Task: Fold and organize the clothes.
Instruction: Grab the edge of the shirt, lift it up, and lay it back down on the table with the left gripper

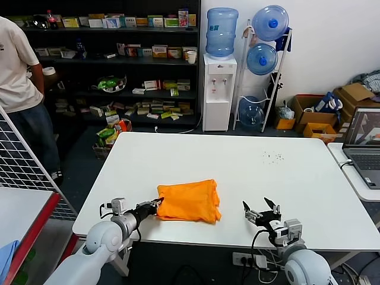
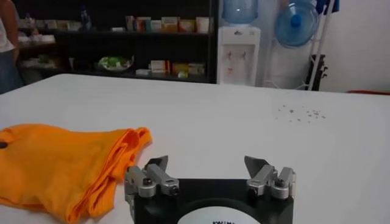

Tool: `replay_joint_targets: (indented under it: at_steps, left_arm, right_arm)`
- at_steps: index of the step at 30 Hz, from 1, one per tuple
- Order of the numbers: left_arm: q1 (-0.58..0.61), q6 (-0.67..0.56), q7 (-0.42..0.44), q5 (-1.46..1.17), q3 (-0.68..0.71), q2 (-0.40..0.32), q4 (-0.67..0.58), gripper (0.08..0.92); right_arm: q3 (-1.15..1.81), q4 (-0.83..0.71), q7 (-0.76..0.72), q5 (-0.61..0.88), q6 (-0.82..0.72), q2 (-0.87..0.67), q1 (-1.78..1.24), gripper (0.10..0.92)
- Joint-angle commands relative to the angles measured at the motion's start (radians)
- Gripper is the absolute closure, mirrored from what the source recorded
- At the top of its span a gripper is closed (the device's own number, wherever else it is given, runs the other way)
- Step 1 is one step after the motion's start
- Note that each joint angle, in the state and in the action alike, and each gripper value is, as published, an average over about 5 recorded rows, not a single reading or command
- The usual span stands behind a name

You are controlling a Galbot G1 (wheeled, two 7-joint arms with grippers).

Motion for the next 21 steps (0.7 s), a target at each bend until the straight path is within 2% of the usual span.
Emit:
replay_joint_targets:
  at_steps: [1,11,21]
  left_arm:
    - [0.028,0.006,-0.017,-0.015,-0.037,0.102,-0.056,0.885]
    - [0.073,0.025,-0.058,0.1,-0.174,0.352,-0.027,0.885]
    - [0.068,-0.023,-0.016,0.355,-0.271,0.573,0.087,0.885]
  right_arm:
    - [-0.013,-0.001,0.005,-0.004,0.002,0.001,0.01,0.203]
    - [-0.064,-0.023,0.017,-0.018,0.002,0.014,0.058,0.203]
    - [-0.094,-0.047,0.014,-0.018,0.01,0.012,0.096,0.203]
